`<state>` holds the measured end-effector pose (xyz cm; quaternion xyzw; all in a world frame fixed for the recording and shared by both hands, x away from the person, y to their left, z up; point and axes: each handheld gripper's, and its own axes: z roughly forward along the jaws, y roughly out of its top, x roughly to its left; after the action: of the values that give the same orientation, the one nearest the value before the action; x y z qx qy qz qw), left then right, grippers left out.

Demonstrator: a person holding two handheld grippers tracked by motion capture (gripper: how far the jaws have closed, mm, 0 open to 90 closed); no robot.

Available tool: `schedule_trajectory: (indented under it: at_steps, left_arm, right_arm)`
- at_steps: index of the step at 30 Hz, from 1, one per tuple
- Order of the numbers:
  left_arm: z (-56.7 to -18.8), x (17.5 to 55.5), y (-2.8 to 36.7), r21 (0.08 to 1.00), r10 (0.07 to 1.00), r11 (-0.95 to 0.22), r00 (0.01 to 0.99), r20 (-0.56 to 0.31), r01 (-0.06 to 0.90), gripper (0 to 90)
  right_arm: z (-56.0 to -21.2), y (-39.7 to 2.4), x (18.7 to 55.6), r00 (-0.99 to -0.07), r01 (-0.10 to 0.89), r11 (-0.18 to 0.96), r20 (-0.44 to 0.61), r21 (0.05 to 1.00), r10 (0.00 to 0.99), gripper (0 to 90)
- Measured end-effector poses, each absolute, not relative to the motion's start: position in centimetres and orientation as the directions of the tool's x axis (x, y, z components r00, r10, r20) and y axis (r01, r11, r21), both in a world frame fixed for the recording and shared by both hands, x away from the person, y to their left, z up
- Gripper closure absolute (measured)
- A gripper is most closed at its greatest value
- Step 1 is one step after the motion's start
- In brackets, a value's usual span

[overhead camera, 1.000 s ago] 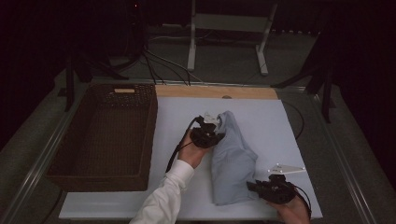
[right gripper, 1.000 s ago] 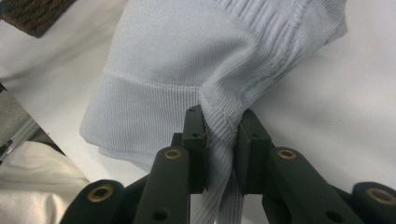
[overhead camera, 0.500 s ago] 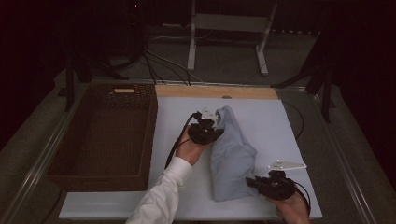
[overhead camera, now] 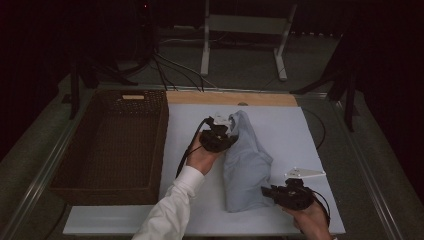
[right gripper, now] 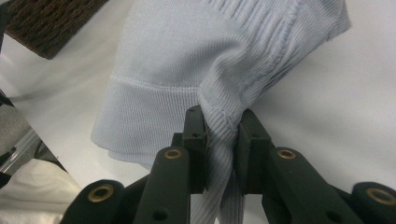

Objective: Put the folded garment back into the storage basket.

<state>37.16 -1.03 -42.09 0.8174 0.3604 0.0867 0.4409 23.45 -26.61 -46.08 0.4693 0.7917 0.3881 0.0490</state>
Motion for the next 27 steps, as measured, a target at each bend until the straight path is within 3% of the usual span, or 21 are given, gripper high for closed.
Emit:
schedule_trajectory:
  at_steps: [27]
  left_arm:
    - [-41.51,37.81,0.0,0.785,0.679,-0.323,0.707,-0.198,0.529,85.7]
  right_arm:
    - [-45.38,-25.8,24.42,-0.568,0.696,0.255,0.298,0.671,0.767,77.2]
